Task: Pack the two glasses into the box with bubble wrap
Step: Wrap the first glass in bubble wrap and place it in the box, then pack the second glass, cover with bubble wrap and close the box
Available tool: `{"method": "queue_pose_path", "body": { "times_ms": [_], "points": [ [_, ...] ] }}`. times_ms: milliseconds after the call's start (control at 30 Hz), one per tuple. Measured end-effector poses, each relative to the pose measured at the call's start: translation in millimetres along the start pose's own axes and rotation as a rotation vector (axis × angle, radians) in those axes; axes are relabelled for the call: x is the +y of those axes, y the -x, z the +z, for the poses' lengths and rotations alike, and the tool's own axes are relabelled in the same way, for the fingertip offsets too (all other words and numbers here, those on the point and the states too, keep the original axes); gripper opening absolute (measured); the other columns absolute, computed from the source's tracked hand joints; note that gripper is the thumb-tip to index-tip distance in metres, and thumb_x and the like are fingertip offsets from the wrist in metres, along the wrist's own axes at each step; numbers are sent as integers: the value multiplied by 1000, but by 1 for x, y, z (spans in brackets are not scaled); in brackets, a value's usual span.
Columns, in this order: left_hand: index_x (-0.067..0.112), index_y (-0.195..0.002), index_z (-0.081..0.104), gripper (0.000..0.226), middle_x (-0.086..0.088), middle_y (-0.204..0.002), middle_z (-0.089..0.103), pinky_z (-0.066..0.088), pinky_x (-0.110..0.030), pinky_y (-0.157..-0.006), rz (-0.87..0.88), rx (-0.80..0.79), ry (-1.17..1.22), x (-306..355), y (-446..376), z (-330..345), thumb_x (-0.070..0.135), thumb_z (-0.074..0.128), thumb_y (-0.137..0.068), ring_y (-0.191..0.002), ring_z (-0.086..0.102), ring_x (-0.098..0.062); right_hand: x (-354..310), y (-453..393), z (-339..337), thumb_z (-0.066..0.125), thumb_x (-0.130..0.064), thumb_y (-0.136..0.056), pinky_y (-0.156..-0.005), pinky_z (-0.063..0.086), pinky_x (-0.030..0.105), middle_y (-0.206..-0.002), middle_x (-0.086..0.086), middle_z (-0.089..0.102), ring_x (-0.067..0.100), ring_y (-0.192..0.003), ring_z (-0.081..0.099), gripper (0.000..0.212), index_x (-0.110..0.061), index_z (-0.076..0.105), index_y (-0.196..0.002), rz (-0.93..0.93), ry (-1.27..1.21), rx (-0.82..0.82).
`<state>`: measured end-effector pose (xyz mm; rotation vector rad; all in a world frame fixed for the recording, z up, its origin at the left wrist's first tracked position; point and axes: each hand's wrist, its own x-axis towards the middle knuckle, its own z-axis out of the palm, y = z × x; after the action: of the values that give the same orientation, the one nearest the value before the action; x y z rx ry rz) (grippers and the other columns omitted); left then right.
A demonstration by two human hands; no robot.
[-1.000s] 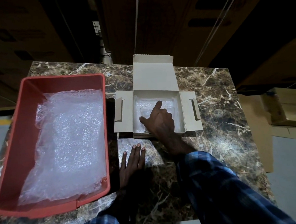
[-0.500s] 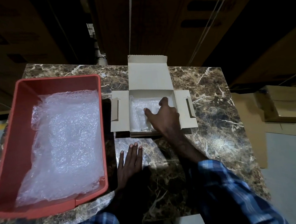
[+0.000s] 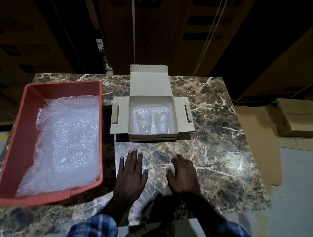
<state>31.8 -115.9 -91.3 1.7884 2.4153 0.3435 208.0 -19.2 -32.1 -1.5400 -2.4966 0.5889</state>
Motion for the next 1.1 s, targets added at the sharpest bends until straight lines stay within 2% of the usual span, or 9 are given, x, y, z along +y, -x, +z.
{"method": "queue_pose_path", "body": {
  "times_ms": [67, 133, 267, 400, 600, 700, 867, 967, 1100],
  "points": [
    [5, -153, 35, 63, -16, -162, 26, 13, -51, -121, -5, -4, -29, 6, 11, 1, 42, 30, -102, -152, 19, -28, 10, 11, 14, 46, -39, -82, -94, 51, 50, -136, 19, 59, 39, -119, 59, 54, -11, 64, -125, -76, 115, -109],
    [5, -154, 31, 63, -16, -163, 22, 11, -51, -121, -14, -5, -46, 15, 25, 2, 43, 26, -104, -153, 15, -28, 16, 17, 19, 42, -42, -86, -99, 47, 55, -143, 22, 53, 38, -126, 56, 61, -10, 59, -135, -103, 167, -167],
    [7, -156, 27, 64, -15, -165, 15, 6, -48, -122, -36, -18, -43, 33, 45, 4, 45, 26, -104, -154, 8, -27, 27, 24, 18, 30, -47, -98, -113, 29, 55, -157, 23, 31, 39, -144, 34, 65, -12, 38, -152, -200, 227, -211],
    [8, -152, 35, 62, -13, -162, 22, 6, -42, -120, -62, 41, -46, 50, 54, -10, 44, 33, -102, -150, 21, -28, 19, 22, 1, 24, -48, -100, -121, 11, 47, -164, 19, 13, 35, -151, 15, 66, -15, 22, -157, -217, 164, -258],
    [3, -143, 50, 51, -14, -151, 47, 39, -44, -111, -6, 289, 130, 56, 48, -74, 27, 45, -98, -139, 46, -28, -31, 8, -31, 46, -33, -97, -112, 36, 41, -143, 10, 52, 29, -133, 43, 52, -11, 46, -144, -337, -108, -9],
    [1, -131, 62, 44, -13, -137, 61, 44, -37, -106, -13, 457, 176, 41, 46, -121, 20, 49, -93, -125, 57, -27, -68, 1, -51, 54, -24, -95, -109, 40, 41, -140, 8, 57, 28, -130, 45, 47, -10, 52, -140, -398, -249, 82],
    [4, -111, 72, 39, -12, -118, 71, 44, -30, -96, -136, 520, 93, -25, 54, -180, 22, 46, -88, -106, 64, -29, -131, 2, -62, 57, -16, -92, -95, 48, 36, -115, 7, 69, 25, -109, 56, 30, -7, 66, -119, -613, -372, 224],
    [4, -97, 75, 37, -12, -101, 75, 44, -30, -88, -133, 470, 27, -65, 63, -192, 24, 48, -85, -92, 70, -31, -167, 6, -55, 61, -8, -87, -86, 48, 34, -102, 7, 72, 26, -99, 58, 22, -5, 71, -107, -710, -369, 200],
    [6, -93, 75, 33, -9, -96, 75, 47, -37, -84, -101, 465, -19, -106, 87, -192, 28, 52, -90, -88, 69, -30, -205, 8, -33, 60, -11, -90, -88, 49, 35, -106, 8, 72, 26, -108, 56, 24, -6, 71, -110, -707, -311, 15]
  ]
}}
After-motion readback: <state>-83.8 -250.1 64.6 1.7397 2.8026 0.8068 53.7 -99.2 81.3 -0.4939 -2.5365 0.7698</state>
